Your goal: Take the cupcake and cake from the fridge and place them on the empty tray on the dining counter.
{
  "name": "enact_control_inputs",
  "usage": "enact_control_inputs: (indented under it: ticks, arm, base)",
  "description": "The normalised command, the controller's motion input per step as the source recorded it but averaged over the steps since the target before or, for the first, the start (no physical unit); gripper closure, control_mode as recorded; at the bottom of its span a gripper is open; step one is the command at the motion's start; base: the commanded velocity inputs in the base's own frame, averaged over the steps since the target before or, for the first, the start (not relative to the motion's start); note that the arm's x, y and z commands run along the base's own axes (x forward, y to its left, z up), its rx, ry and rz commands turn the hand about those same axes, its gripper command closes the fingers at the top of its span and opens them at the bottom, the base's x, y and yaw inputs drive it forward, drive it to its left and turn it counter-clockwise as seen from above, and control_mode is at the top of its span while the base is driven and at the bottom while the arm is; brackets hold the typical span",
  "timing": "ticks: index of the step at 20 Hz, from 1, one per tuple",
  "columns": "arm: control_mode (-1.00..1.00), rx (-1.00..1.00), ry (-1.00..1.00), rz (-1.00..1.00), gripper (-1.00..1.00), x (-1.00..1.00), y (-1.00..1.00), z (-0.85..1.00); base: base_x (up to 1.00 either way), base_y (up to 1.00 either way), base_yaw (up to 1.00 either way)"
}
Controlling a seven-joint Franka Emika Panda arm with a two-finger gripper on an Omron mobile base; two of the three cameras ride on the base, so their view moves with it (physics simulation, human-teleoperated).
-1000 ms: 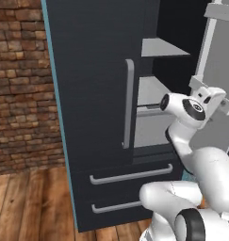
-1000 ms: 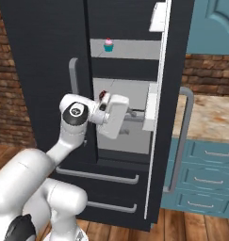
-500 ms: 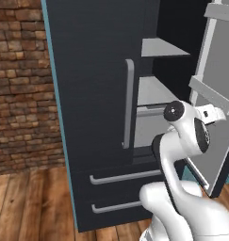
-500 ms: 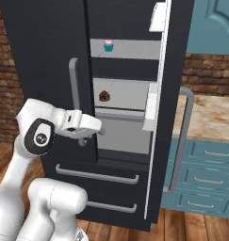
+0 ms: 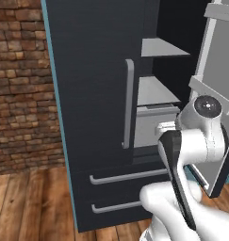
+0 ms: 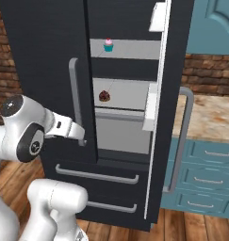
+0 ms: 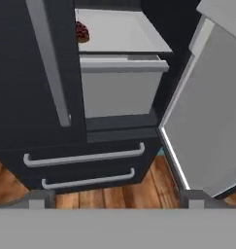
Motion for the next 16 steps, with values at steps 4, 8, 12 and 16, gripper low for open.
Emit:
enact_control_inputs:
  ticks: [4, 8, 12, 16]
  arm:
    - [-1.0, 0.37, -0.19, 0.28, -1.0, 0.09, 0.56, 0.0]
    - [-1.0, 0.0, -0.29, 0.09, -1.0, 0.31, 0.19, 0.0]
    - [-1.0, -0.01, -0.28, -0.01, -1.0, 0.39, 0.11, 0.01]
    - [-1.0, 0.0, -0.11, 0.0, -1.0, 0.75, 0.16, 0.0]
  base:
    - [0.0, 0.0, 0.0]
    - [0.0, 0.0, 0.0]
    - [0.0, 0.0, 0.0]
    - [0.0, 0.0, 0.0]
